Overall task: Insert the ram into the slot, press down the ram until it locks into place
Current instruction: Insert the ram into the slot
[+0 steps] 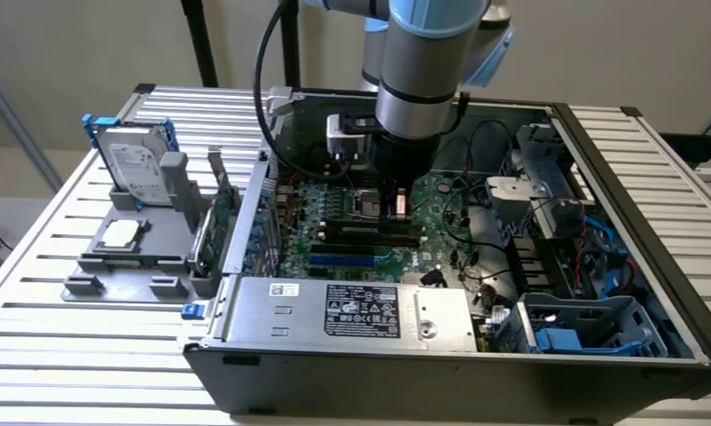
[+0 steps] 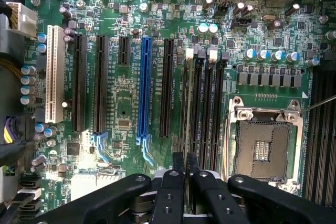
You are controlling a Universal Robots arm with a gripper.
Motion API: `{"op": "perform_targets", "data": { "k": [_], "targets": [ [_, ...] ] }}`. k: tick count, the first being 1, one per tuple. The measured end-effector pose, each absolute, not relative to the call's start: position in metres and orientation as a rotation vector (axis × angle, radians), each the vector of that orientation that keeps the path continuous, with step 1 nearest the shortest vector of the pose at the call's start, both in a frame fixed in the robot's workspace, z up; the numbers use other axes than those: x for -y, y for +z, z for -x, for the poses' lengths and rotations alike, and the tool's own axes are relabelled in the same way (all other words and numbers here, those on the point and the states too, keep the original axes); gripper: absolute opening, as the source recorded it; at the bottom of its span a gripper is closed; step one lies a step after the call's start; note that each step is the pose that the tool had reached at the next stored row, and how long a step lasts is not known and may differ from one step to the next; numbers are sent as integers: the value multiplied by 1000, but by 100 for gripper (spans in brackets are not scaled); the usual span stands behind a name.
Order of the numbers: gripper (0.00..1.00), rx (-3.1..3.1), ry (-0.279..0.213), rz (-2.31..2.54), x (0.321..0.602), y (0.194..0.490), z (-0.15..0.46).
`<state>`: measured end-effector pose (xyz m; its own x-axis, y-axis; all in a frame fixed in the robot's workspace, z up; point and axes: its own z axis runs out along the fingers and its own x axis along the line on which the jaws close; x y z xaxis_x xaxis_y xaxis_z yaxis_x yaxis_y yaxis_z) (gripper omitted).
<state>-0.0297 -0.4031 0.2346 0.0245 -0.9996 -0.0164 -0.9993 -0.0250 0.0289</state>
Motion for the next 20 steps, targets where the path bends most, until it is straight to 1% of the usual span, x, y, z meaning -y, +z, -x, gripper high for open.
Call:
{"op": "perform_targets", "data": {
  "k": [20],
  "targets": [
    [13, 2200, -40, -2239, 403, 229, 33]
  ]
}}
